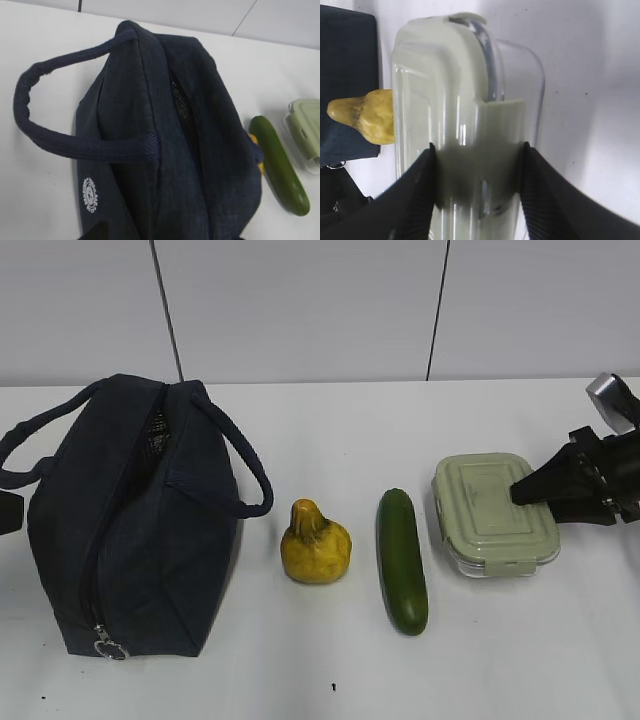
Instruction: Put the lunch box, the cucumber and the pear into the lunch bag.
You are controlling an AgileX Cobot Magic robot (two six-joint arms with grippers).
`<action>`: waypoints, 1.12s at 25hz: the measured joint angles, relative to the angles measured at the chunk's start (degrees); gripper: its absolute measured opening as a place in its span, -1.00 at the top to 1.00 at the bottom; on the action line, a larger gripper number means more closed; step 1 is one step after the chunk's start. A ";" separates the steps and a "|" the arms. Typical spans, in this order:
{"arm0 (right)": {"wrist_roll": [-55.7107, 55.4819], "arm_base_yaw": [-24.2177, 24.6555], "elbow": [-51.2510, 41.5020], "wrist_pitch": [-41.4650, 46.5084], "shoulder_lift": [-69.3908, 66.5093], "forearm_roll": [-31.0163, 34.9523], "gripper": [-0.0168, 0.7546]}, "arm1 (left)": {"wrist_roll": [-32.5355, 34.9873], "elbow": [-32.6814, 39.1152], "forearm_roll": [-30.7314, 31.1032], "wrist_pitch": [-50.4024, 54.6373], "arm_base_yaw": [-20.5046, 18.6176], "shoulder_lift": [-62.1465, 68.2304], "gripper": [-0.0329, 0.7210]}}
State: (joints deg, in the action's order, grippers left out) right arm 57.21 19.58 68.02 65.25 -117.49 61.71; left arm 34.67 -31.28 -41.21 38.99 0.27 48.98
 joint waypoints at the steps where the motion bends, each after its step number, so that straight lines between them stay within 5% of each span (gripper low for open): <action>1: -0.16 0.00 0.00 0.00 0.00 0.00 -0.01 | 1.08 0.00 -0.12 -0.77 0.00 1.49 -0.25; 18: -1.80 0.00 -0.10 0.00 0.00 0.66 -0.01 | 12.24 0.00 -10.24 -5.53 0.65 14.75 -0.21; 21: -1.94 0.00 -0.10 0.00 0.00 0.66 -0.01 | 13.84 0.00 -11.11 -6.32 3.11 16.92 0.02; 25: -2.88 0.00 -0.10 0.00 0.00 0.66 -0.01 | 14.32 0.00 -11.30 -7.07 4.98 17.27 0.72; 28: -3.65 0.00 -0.10 0.00 0.11 0.66 -0.01 | 14.32 0.00 -11.30 -7.31 4.99 17.27 0.92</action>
State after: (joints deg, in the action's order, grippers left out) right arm 53.56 19.58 67.92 65.25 -117.38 62.37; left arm 49.00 -31.28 -52.51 31.68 5.26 66.25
